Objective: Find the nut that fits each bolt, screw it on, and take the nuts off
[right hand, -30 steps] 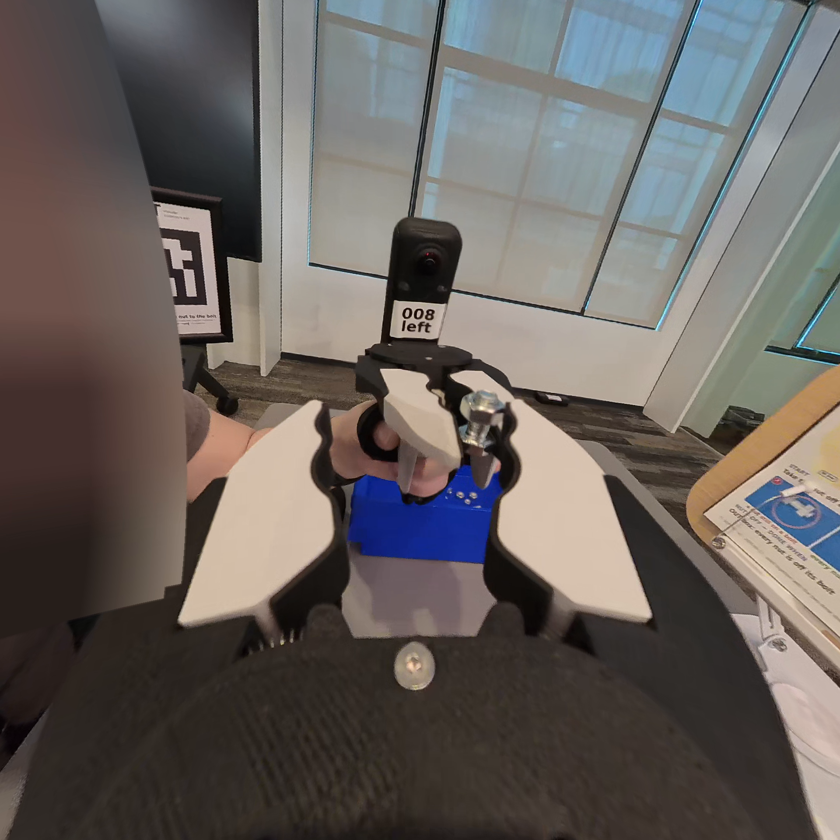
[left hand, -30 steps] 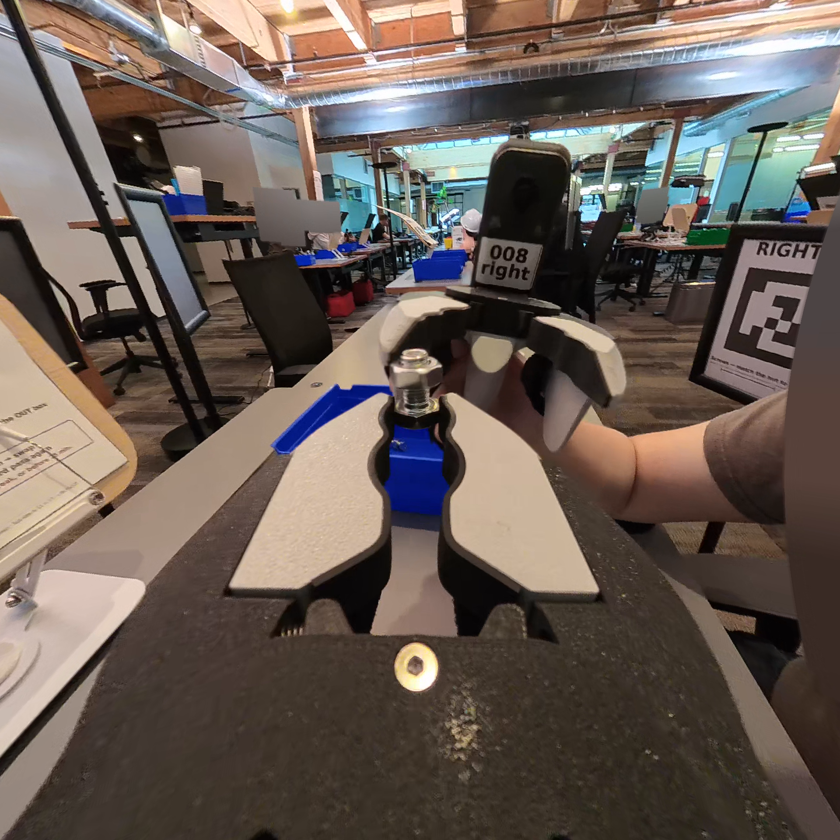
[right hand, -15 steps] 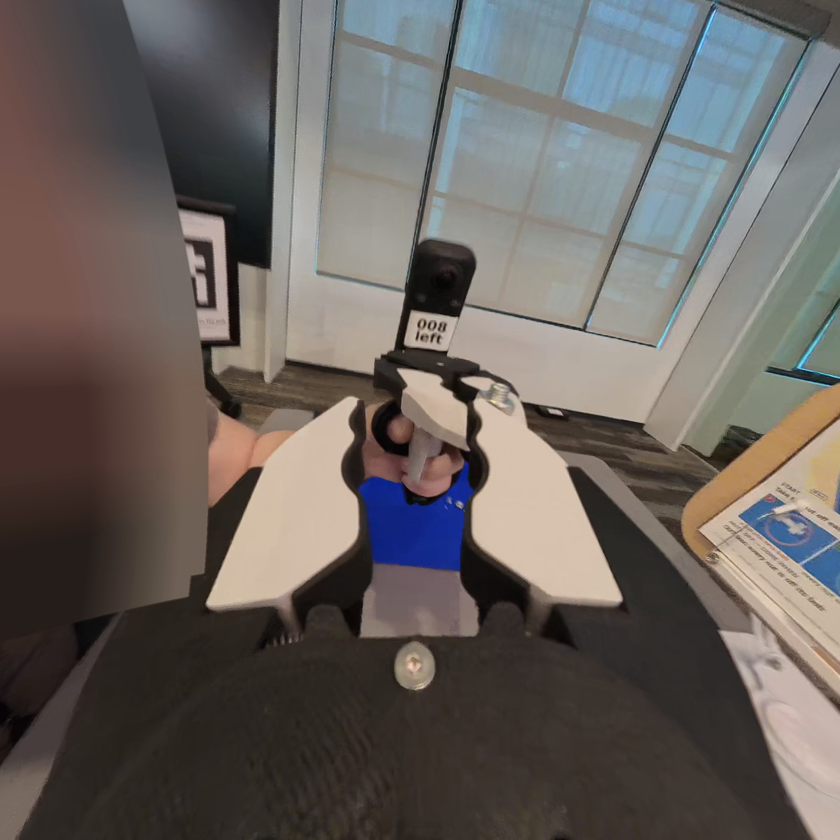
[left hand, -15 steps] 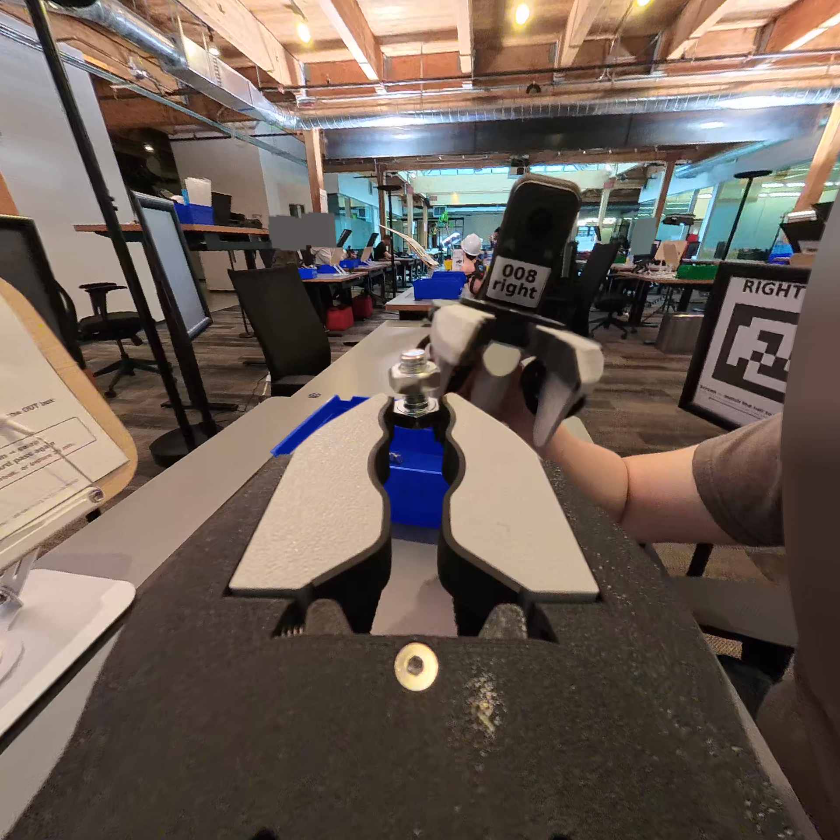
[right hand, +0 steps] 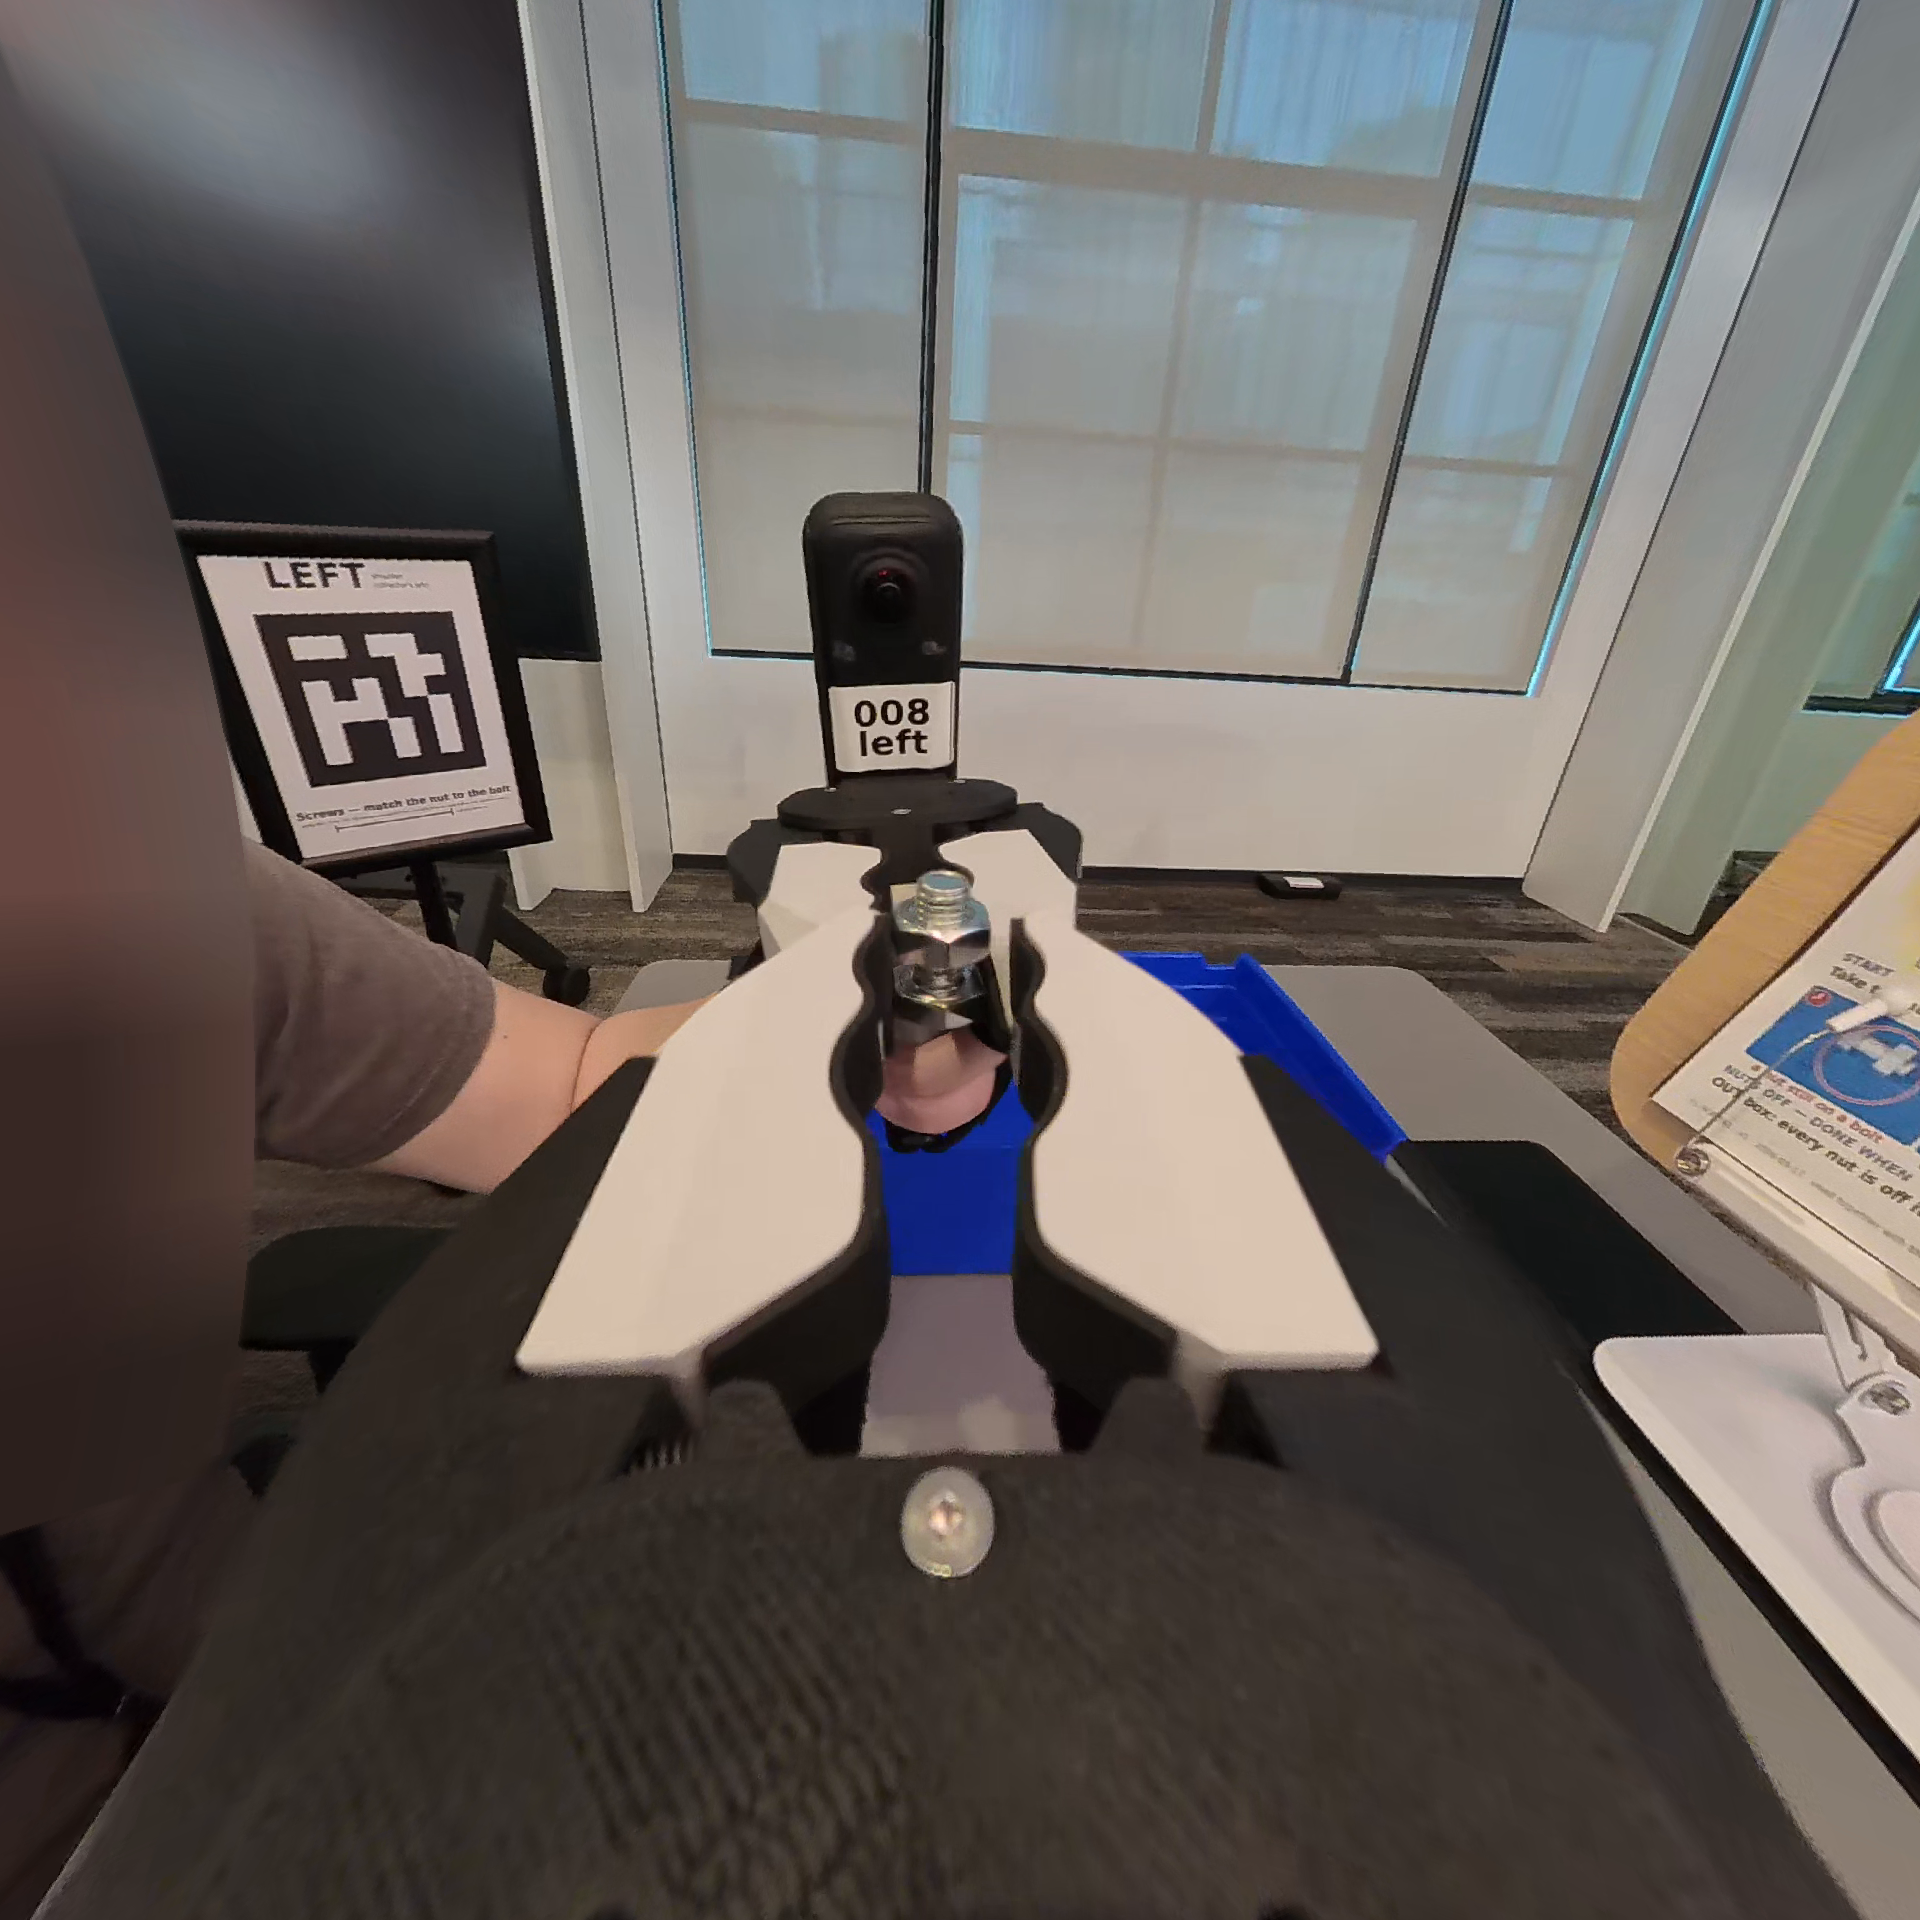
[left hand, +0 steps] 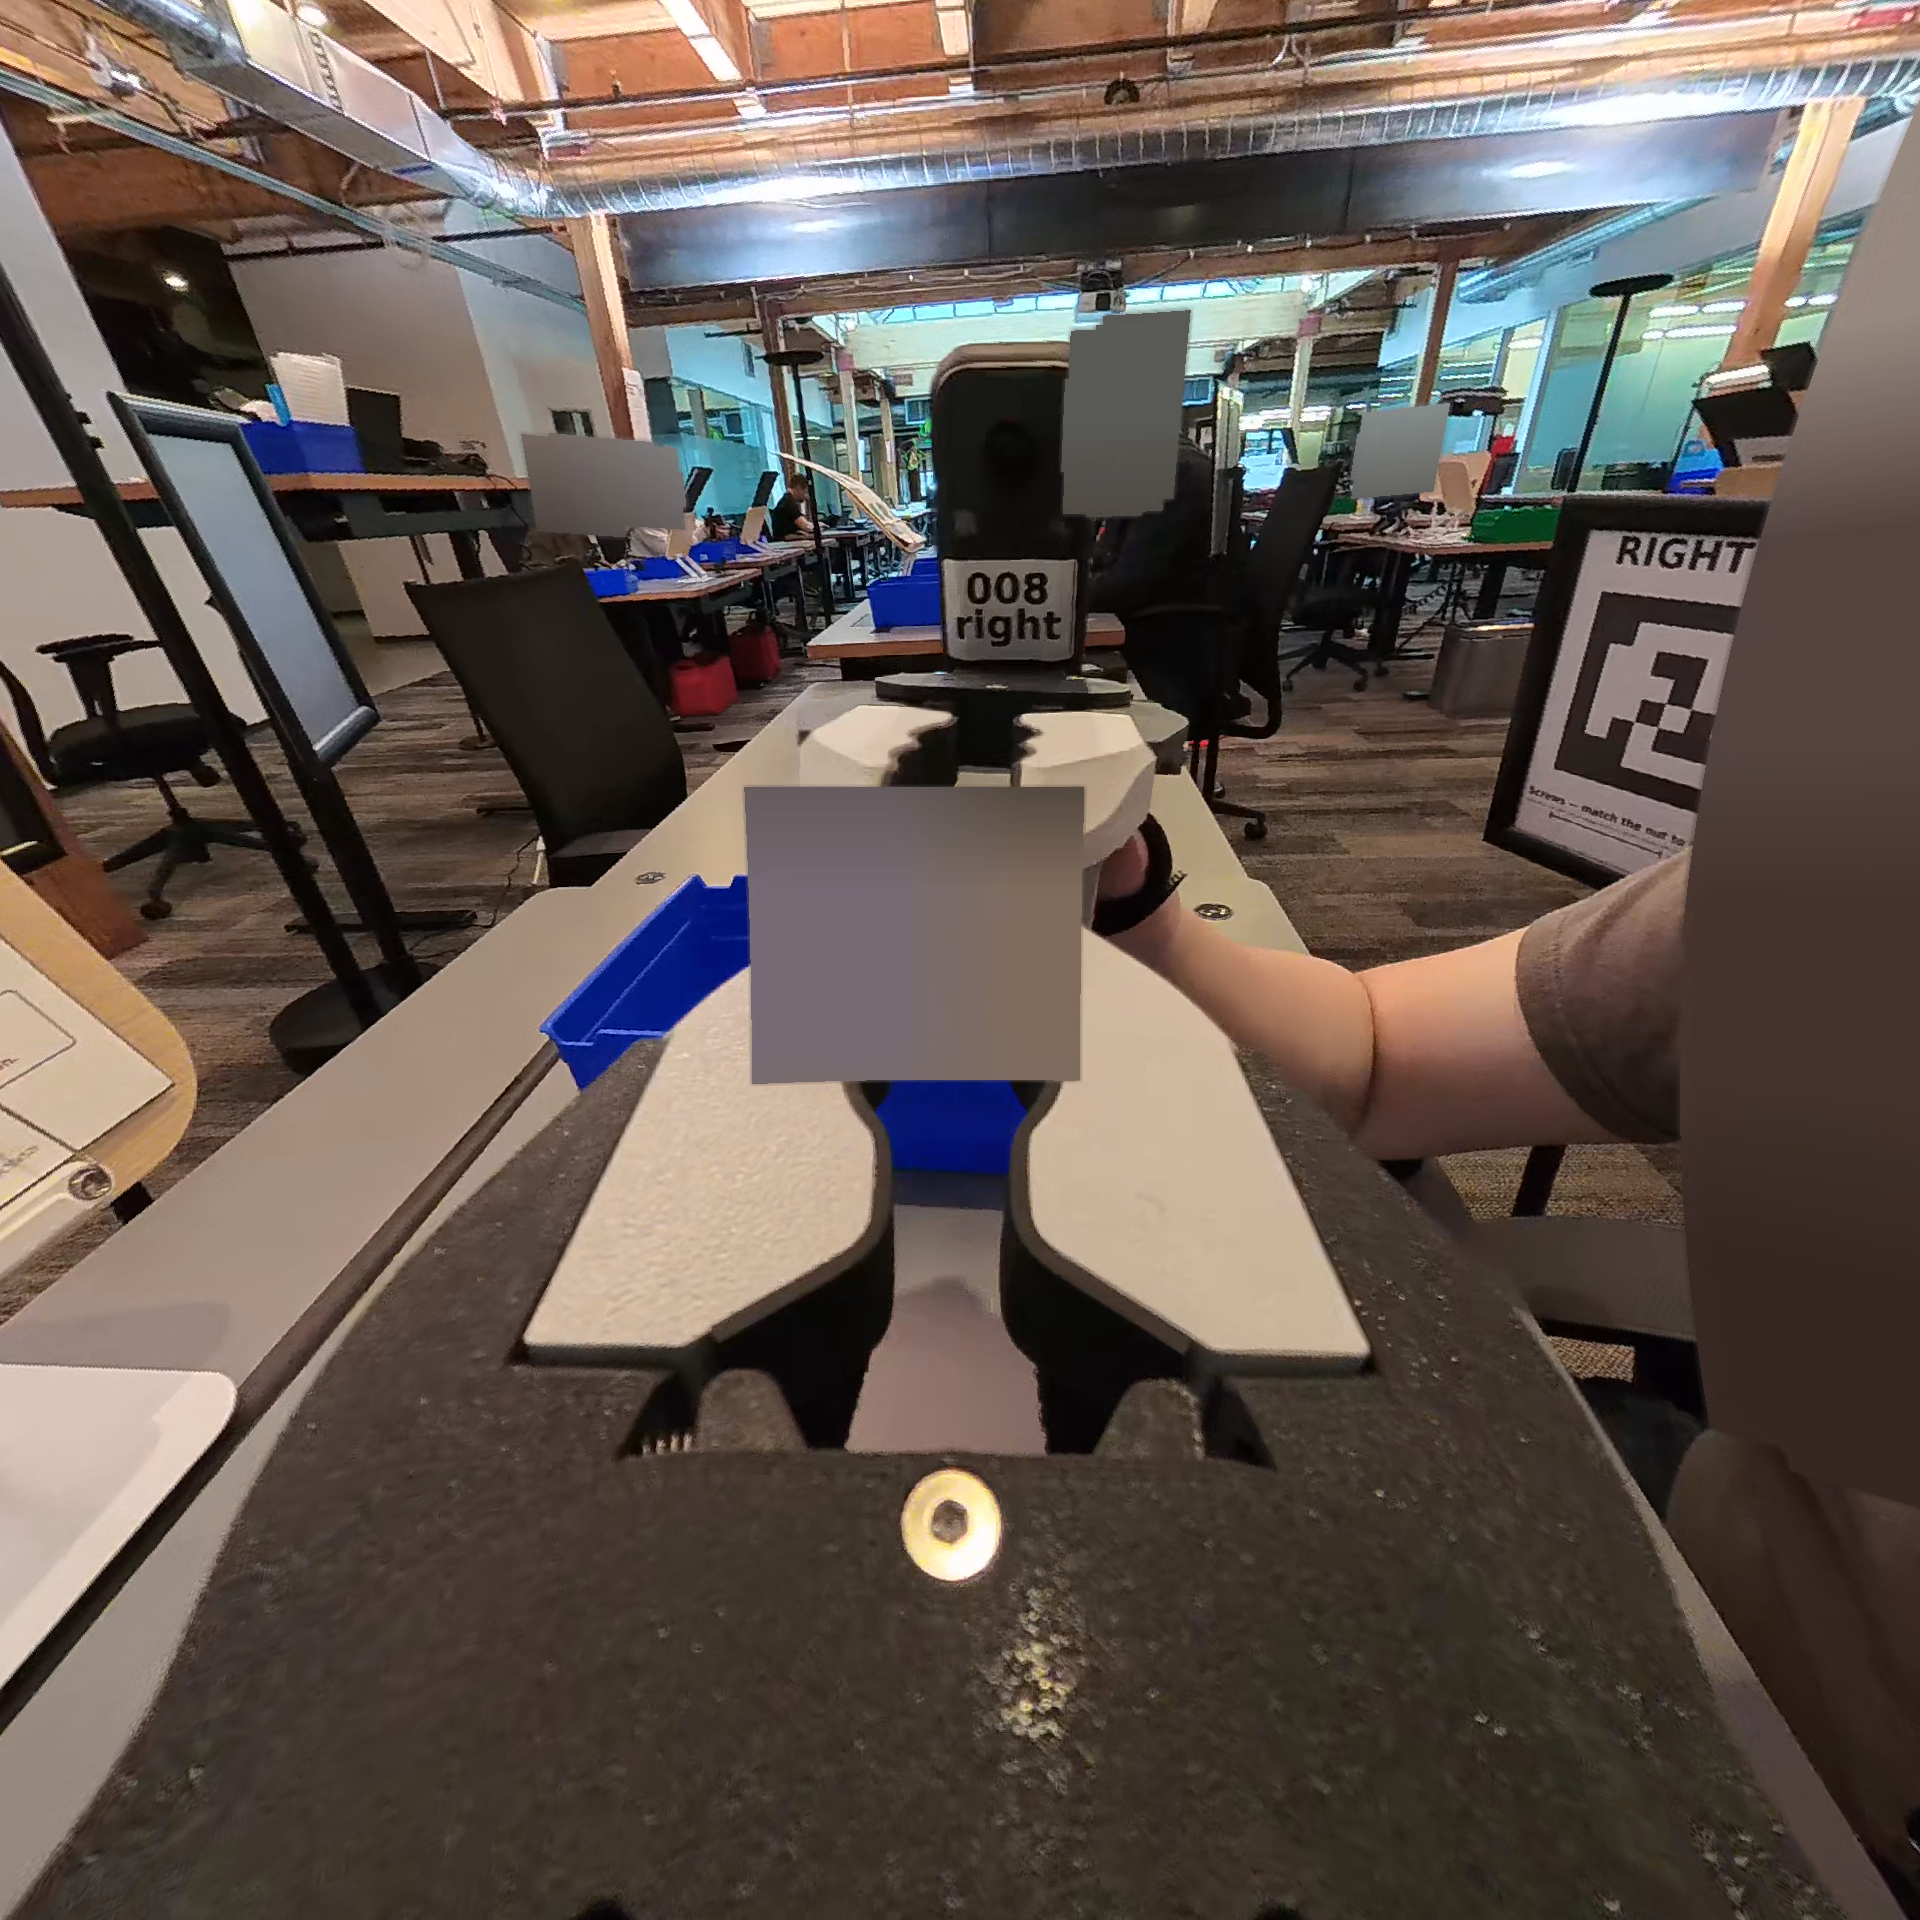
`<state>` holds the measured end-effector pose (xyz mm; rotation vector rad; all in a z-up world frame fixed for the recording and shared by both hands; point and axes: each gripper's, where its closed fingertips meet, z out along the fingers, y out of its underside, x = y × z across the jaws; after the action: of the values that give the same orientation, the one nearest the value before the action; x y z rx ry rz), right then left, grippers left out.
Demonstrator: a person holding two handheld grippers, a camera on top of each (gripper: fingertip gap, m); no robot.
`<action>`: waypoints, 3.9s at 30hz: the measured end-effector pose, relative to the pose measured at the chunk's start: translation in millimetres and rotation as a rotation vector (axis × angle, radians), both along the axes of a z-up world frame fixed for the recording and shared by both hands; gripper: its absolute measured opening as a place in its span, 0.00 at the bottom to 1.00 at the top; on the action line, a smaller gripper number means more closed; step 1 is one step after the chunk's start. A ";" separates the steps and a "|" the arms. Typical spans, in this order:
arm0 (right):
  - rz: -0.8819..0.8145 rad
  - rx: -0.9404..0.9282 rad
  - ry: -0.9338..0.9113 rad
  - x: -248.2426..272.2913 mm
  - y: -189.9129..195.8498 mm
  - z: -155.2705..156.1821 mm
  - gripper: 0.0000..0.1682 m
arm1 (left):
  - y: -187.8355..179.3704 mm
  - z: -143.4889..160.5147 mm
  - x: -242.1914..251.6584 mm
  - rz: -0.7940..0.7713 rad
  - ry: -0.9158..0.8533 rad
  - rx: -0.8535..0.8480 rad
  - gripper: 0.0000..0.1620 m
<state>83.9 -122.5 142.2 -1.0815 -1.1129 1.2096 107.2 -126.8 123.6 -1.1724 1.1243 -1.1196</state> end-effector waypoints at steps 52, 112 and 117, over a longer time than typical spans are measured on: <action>-1.128 -0.998 -1.171 352.2 157.5 -250.0 0.22 | 11.1 -13.1 -14.2 0.053 0.178 -0.041 0.27; -1.000 -0.365 -1.011 229.9 147.9 -128.4 0.20 | 117.5 -92.7 -141.2 0.712 0.673 -0.418 0.05; -1.021 -0.387 -1.001 240.0 146.0 -126.8 0.20 | 79.8 -165.9 -57.0 0.522 0.992 -0.391 0.05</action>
<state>323.8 23.5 15.4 -2.2986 -0.7690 -0.0142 50.3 -47.0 -42.3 -2.3031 1.1996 -0.3054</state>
